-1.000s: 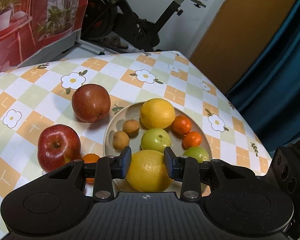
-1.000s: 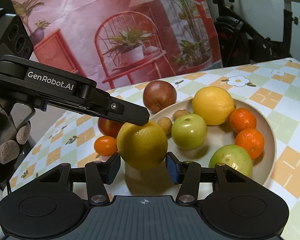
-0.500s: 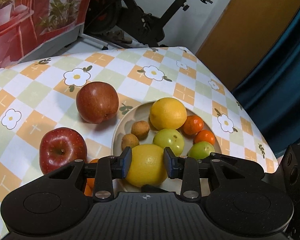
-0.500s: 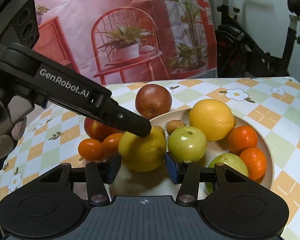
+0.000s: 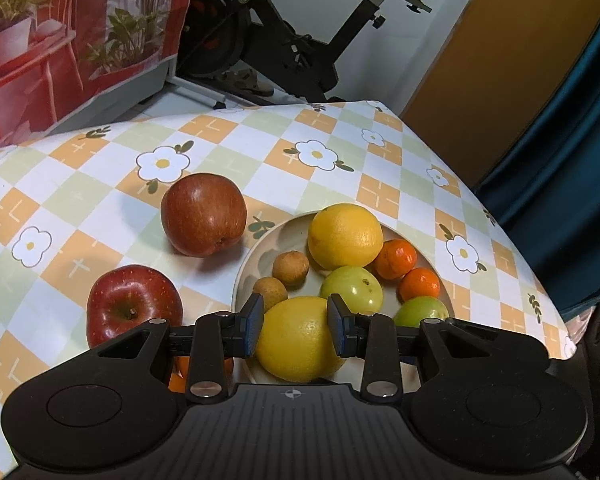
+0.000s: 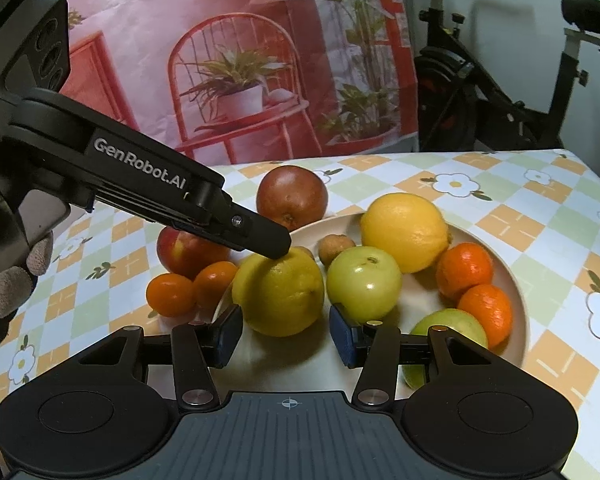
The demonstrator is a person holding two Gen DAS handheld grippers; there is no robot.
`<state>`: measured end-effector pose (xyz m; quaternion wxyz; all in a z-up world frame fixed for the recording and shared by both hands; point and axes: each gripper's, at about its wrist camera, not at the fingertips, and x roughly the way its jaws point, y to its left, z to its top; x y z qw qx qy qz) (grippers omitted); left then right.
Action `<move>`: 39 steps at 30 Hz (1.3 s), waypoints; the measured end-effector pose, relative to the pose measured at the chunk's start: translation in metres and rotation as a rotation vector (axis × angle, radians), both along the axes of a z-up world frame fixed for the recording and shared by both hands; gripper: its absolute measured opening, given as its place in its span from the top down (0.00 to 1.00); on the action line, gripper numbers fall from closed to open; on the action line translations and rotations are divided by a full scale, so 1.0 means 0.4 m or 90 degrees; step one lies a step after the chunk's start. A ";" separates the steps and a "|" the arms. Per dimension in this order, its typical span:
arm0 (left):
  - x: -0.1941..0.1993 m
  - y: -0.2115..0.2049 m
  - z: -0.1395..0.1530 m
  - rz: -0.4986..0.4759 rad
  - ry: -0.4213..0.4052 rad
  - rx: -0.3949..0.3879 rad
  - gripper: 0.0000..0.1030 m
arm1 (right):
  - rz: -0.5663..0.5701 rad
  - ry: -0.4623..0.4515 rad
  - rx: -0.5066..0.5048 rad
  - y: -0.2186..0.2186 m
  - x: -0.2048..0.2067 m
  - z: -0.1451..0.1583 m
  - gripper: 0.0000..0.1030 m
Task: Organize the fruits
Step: 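Carry the lemon with the left gripper over the plate and lower it, then open the left gripper to release the lemon and withdraw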
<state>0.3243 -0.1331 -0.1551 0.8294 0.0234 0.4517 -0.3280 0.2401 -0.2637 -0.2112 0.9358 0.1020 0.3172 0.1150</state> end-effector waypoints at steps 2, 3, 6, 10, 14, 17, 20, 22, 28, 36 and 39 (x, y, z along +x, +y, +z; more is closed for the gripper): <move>0.002 0.001 0.000 0.003 -0.002 -0.001 0.64 | 0.003 0.003 0.006 -0.001 -0.005 0.001 0.68; 0.003 0.002 -0.001 0.004 -0.002 -0.002 0.64 | 0.006 0.005 0.005 0.001 -0.004 0.000 0.71; 0.003 -0.002 -0.001 0.007 -0.005 0.000 0.64 | 0.006 0.009 0.005 0.002 0.002 -0.006 0.72; -0.002 0.000 0.003 0.014 -0.013 0.002 0.64 | 0.004 0.014 0.012 0.003 0.012 -0.012 0.72; -0.002 0.024 0.021 0.040 -0.027 -0.017 0.64 | 0.001 0.018 0.014 0.002 0.015 -0.012 0.72; -0.005 0.045 0.039 0.055 -0.040 -0.023 0.64 | -0.002 0.015 0.021 0.000 0.011 -0.007 0.72; -0.013 0.066 0.052 0.066 -0.054 -0.021 0.64 | -0.001 0.011 0.024 0.002 0.005 -0.001 0.70; -0.019 0.080 0.059 0.073 -0.065 -0.015 0.64 | 0.000 0.007 0.025 0.003 -0.001 0.002 0.69; -0.046 0.122 0.076 0.096 -0.106 0.017 0.64 | 0.006 -0.005 0.022 0.014 -0.024 0.015 0.69; -0.075 0.172 0.059 0.130 -0.130 0.061 0.64 | 0.008 -0.017 0.020 0.020 -0.046 0.025 0.69; -0.081 0.184 0.039 0.130 -0.115 0.065 0.64 | 0.007 -0.019 0.017 0.020 -0.053 0.026 0.69</move>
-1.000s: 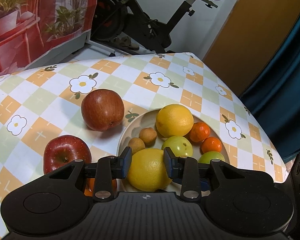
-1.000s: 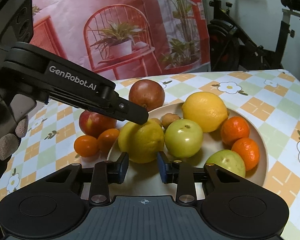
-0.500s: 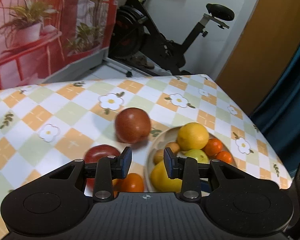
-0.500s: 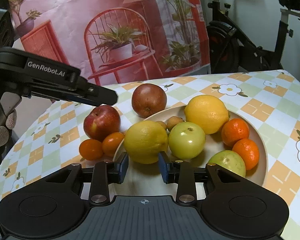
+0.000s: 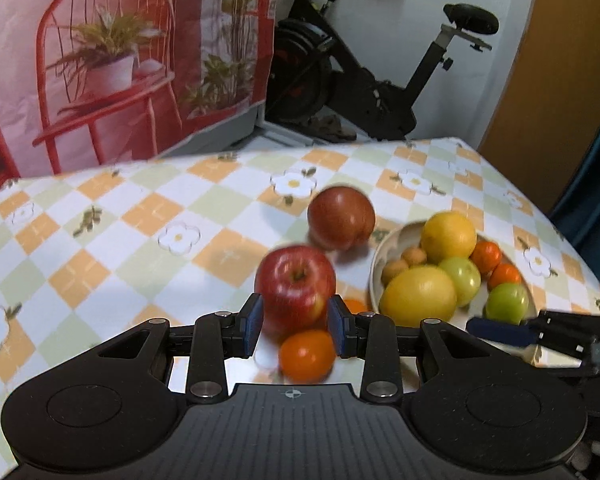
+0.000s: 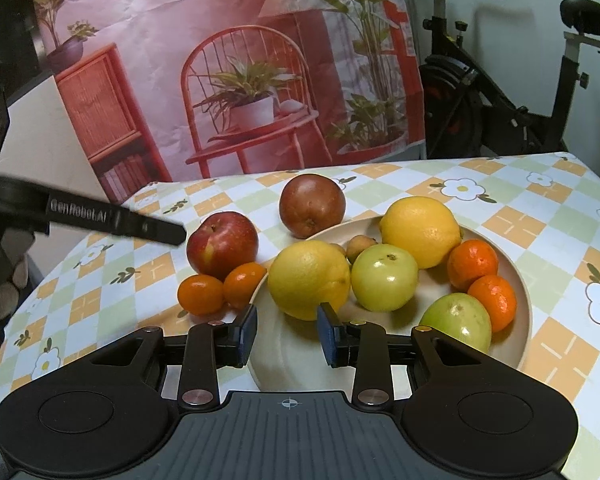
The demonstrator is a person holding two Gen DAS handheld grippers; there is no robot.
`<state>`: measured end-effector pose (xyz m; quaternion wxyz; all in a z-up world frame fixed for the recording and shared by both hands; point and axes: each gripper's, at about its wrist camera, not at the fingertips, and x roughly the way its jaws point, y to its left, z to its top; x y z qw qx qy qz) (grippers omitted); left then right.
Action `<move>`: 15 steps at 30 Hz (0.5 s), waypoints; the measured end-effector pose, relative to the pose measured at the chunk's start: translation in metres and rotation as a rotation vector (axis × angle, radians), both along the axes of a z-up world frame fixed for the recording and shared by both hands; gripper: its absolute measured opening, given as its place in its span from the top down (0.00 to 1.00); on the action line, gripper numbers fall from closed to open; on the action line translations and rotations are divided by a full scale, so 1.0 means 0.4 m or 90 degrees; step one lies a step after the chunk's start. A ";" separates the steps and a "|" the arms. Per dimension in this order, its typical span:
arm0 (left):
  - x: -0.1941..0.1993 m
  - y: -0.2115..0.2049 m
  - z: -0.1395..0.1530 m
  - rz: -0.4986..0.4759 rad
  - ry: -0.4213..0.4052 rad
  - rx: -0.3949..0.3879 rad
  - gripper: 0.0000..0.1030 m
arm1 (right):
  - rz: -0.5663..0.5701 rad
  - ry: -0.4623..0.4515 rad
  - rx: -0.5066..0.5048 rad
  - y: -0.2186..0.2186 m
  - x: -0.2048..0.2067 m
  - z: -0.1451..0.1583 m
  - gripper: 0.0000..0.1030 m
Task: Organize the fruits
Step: 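Open the left gripper to release the lemon and withdraw, then close the left gripper on a tangerine while the right gripper grasps another tangerine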
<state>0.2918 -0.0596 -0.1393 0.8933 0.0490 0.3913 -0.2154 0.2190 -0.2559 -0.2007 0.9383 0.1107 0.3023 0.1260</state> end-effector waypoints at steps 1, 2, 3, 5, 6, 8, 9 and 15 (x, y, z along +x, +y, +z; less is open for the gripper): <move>-0.001 0.001 -0.008 0.000 0.005 0.002 0.64 | 0.000 0.000 -0.001 0.000 -0.001 0.000 0.69; -0.001 0.002 -0.015 0.002 0.010 0.005 0.64 | 0.000 0.001 -0.001 0.000 -0.003 0.000 0.69; -0.001 0.003 -0.022 0.003 0.013 0.007 0.64 | 0.000 0.001 -0.001 0.000 -0.003 -0.001 0.69; 0.002 0.004 -0.032 0.004 0.021 0.005 0.63 | 0.000 0.001 -0.002 -0.002 -0.003 -0.001 0.69; -0.001 0.005 -0.038 0.005 0.025 0.003 0.62 | -0.001 0.001 -0.003 -0.002 -0.003 -0.001 0.69; -0.001 0.005 -0.047 0.005 0.033 0.000 0.58 | -0.001 0.000 -0.004 -0.002 -0.004 -0.001 0.69; -0.001 0.005 -0.051 0.004 0.035 -0.001 0.53 | -0.001 0.000 -0.004 -0.003 -0.004 -0.001 0.69; 0.005 -0.009 -0.073 0.001 0.045 0.005 0.51 | -0.003 0.001 -0.001 -0.005 -0.007 -0.004 0.69</move>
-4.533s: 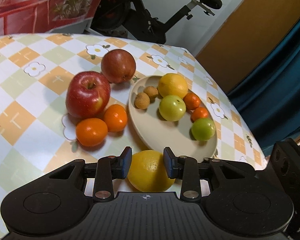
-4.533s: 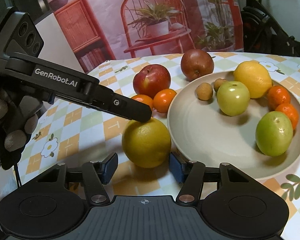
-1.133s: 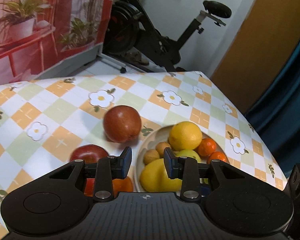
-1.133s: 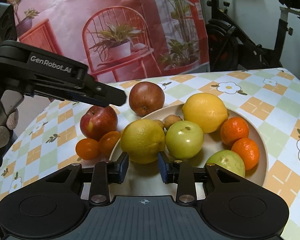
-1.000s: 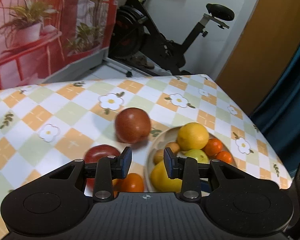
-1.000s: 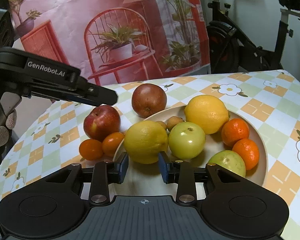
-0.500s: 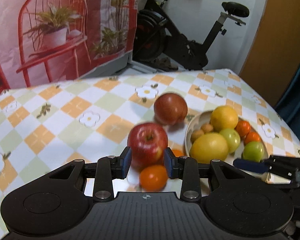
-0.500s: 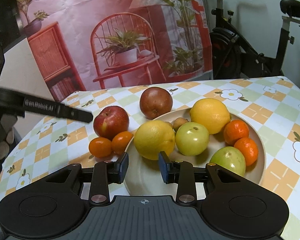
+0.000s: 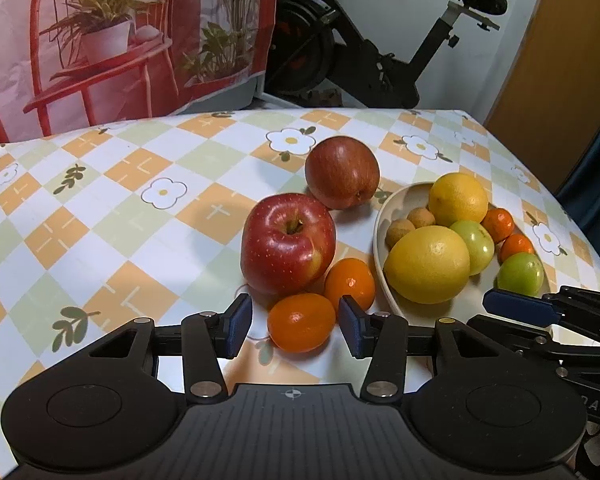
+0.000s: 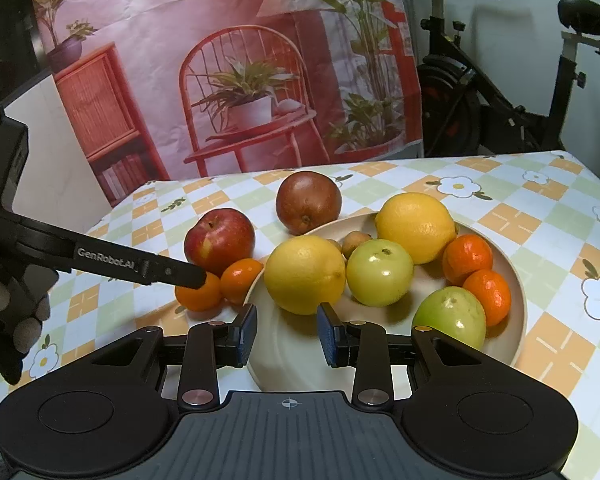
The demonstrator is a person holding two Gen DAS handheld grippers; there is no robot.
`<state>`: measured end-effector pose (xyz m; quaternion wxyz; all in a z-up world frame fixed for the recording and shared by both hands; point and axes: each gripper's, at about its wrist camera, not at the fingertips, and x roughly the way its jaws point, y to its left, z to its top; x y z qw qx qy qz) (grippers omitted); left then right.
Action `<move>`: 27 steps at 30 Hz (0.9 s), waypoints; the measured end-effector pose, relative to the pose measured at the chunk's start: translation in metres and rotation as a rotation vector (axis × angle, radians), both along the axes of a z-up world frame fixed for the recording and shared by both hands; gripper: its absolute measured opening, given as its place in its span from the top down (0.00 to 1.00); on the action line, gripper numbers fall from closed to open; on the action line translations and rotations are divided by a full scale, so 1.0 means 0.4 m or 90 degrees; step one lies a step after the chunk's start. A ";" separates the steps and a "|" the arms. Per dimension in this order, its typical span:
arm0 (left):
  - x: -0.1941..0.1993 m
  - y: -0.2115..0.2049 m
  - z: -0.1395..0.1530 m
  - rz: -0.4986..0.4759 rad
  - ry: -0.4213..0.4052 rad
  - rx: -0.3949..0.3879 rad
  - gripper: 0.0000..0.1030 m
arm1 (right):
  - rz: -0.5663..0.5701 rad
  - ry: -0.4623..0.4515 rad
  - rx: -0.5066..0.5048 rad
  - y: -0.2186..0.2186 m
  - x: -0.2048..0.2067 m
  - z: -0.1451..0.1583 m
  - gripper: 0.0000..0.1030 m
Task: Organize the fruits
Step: 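Close the left gripper on a tangerine while the right gripper grasps another tangerine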
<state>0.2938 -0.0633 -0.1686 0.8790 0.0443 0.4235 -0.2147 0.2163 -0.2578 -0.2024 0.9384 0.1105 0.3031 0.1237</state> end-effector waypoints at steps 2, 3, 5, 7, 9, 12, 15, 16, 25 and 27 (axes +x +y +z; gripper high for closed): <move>0.006 -0.006 -0.008 -0.001 0.004 0.004 0.51 | 0.001 0.001 0.001 0.000 0.000 -0.001 0.69; 0.008 -0.009 -0.012 -0.002 0.005 0.008 0.51 | 0.001 0.001 0.001 0.000 0.000 -0.001 0.69; 0.012 -0.014 -0.017 -0.001 0.007 0.014 0.51 | 0.001 0.001 0.001 0.000 0.000 -0.001 0.69; 0.016 -0.015 -0.023 0.000 0.011 0.014 0.51 | -0.001 0.002 0.001 0.000 0.001 -0.002 0.69; 0.017 -0.016 -0.026 0.001 0.014 0.009 0.51 | -0.002 0.003 0.003 0.000 0.001 -0.004 0.69; 0.014 -0.017 -0.026 -0.002 0.011 0.005 0.58 | -0.002 0.004 0.003 -0.001 0.001 -0.005 0.69; 0.009 -0.017 -0.025 -0.004 0.008 0.004 0.59 | -0.001 0.003 0.002 -0.001 -0.001 -0.005 0.69; 0.007 -0.015 -0.025 -0.001 0.008 0.003 0.59 | -0.001 0.002 0.001 -0.001 -0.001 -0.005 0.69; -0.034 0.041 -0.007 0.038 -0.013 -0.007 0.59 | 0.017 -0.008 -0.018 0.006 -0.005 0.015 0.69; -0.051 0.054 0.000 0.055 -0.024 0.001 0.59 | 0.029 -0.013 -0.030 0.010 -0.002 0.025 0.69</move>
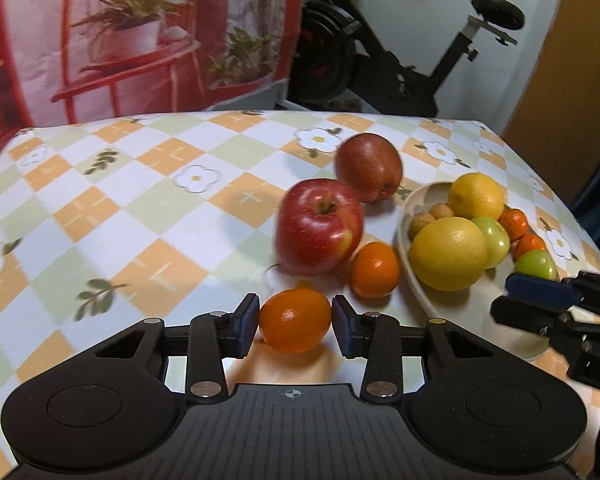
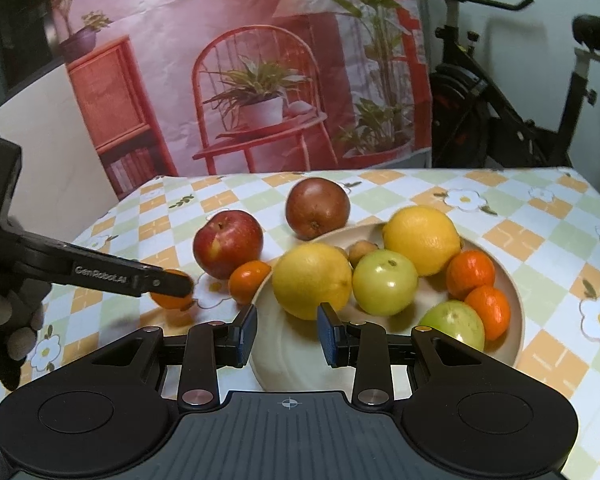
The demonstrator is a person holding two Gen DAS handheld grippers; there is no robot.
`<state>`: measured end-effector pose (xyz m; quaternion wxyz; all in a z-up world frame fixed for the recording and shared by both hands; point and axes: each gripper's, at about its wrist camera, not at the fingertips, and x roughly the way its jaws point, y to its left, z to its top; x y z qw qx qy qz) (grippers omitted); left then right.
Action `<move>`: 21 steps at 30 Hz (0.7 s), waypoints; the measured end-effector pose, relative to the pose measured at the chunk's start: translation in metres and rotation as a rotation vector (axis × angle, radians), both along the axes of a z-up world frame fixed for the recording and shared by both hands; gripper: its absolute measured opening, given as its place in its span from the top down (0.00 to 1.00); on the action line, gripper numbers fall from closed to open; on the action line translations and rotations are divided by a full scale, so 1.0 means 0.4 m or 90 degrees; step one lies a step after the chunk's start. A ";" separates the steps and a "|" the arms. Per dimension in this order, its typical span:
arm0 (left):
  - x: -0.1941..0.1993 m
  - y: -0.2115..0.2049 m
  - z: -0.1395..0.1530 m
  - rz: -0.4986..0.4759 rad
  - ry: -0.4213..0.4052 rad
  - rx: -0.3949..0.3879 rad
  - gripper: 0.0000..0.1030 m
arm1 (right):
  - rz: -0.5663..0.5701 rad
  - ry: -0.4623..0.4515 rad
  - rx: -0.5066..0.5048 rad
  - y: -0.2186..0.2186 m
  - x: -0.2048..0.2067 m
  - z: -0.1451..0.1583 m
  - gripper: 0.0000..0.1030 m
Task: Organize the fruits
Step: 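Close the left gripper on a tangerine while the right gripper grasps another tangerine, then carry both tangerines with both grippers over the plate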
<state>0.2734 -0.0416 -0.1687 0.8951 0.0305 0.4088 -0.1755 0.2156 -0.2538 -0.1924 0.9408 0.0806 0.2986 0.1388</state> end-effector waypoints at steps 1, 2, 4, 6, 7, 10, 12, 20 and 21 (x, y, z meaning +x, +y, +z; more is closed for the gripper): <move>-0.008 0.006 0.004 0.009 -0.007 0.003 0.59 | 0.008 -0.003 -0.008 0.003 0.004 0.006 0.69; -0.016 0.014 0.009 0.020 -0.013 0.000 0.59 | 0.016 -0.005 -0.016 0.007 0.006 0.012 0.69; -0.032 0.034 0.016 0.043 -0.021 -0.013 0.59 | 0.035 -0.010 -0.035 0.017 0.013 0.024 0.69; -0.044 0.057 0.022 0.067 -0.031 -0.027 0.59 | 0.057 -0.015 -0.061 0.031 0.023 0.041 0.69; -0.051 0.068 0.025 0.079 -0.037 -0.034 0.59 | 0.068 -0.019 -0.073 0.040 0.028 0.050 0.69; -0.065 0.098 0.037 0.103 -0.055 -0.044 0.59 | 0.108 -0.030 -0.109 0.063 0.050 0.077 0.69; -0.073 0.114 0.045 0.114 -0.068 -0.047 0.59 | 0.138 -0.030 -0.134 0.082 0.070 0.091 0.69; -0.106 0.145 0.040 0.125 -0.084 -0.080 0.59 | 0.222 0.019 -0.223 0.179 0.177 0.094 0.68; -0.108 0.147 0.036 0.125 -0.082 -0.083 0.59 | 0.228 0.027 -0.233 0.189 0.187 0.090 0.67</move>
